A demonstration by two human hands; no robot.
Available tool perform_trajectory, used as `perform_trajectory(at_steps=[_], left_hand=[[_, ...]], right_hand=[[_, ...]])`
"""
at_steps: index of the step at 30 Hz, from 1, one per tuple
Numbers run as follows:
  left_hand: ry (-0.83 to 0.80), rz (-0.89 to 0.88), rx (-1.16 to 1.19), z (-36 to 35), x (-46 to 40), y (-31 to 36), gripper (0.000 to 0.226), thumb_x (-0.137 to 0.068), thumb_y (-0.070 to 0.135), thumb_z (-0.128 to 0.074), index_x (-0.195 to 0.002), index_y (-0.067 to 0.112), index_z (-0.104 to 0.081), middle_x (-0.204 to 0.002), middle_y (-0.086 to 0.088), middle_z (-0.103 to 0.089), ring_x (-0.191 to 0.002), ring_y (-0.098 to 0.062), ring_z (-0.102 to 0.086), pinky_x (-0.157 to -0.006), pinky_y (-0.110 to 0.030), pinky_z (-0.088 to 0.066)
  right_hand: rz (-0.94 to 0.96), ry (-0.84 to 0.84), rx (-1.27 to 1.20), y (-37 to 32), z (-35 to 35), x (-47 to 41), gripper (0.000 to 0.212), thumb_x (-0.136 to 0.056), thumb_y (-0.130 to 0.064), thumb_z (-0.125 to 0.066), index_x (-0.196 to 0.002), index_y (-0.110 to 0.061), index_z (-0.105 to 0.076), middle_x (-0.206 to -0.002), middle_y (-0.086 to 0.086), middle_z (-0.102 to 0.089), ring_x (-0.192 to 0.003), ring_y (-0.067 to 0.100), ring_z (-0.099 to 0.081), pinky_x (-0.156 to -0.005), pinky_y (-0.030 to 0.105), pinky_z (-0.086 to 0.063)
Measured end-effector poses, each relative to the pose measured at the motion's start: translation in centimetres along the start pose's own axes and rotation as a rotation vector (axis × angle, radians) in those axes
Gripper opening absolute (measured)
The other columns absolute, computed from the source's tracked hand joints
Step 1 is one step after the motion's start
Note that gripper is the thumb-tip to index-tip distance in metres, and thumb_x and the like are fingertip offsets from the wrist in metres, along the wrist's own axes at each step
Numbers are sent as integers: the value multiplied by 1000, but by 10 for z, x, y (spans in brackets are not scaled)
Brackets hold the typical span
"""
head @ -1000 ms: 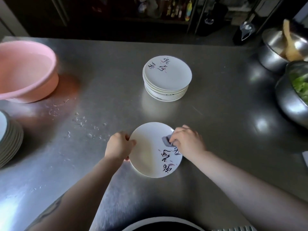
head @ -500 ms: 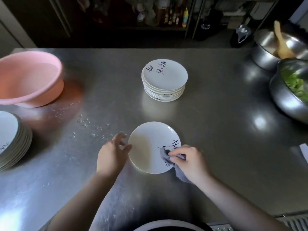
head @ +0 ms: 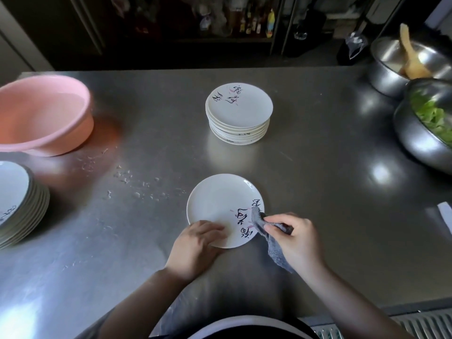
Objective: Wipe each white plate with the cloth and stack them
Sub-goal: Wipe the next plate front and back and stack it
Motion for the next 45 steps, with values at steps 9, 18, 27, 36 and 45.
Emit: perform_trajectory(at_steps=[9, 18, 27, 36, 45], left_hand=[[111, -175, -208, 13, 6, 16, 23, -90, 30, -52, -85, 24, -73, -94, 13, -72, -81, -10, -63, -47, -19, -49], [410, 249, -3, 108, -35, 16, 16, -91, 43, -49, -90, 31, -60, -81, 17, -66, -72, -7, -60, -55, -23, -43], [716, 485, 936, 183, -59, 28, 7, -94, 16, -61, -88, 15, -64, -73, 5, -69, -62, -7, -60, -54, -15, -46], [779, 445, 1396, 217, -74, 51, 17, -90, 19, -54, -78, 8, -58, -55, 4, -48, -49, -7, -46, -47, -16, -43], [833, 374, 1401, 251, -82, 47, 28, -79, 27, -59, -95, 5, -62, -75, -9, -51, -63, -13, -48, -61, -26, -42]], right_hand=[[57, 25, -54, -16, 6, -2, 27, -75, -4, -77, -79, -31, -75, -81, -16, -72, -76, 4, -67, -74, 30, -54], [219, 92, -212, -84, 36, -22, 34, -75, 2, -76, -74, -32, -73, -79, -13, -71, -76, 6, -67, -69, 15, -48], [487, 156, -240, -188, 55, -40, 25, -80, -1, -73, -88, -25, -76, -90, -14, -67, -90, 9, -65, -74, 9, -44], [844, 397, 141, -297, 61, -43, 24, -80, -3, -73, -102, -13, -75, -98, -3, -69, -91, 21, -61, -78, 34, -51], [1093, 254, 242, -307, 54, -27, 29, -73, 7, -73, -93, -14, -78, -91, -3, -68, -81, 21, -60, -67, 32, -52]])
Point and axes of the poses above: each hand's wrist, its own x-axis away from the middle knuckle, its own z-axis out of the back of the hand, y = z × x, the point moved 6 cm from there along -x, towards the middle knuckle
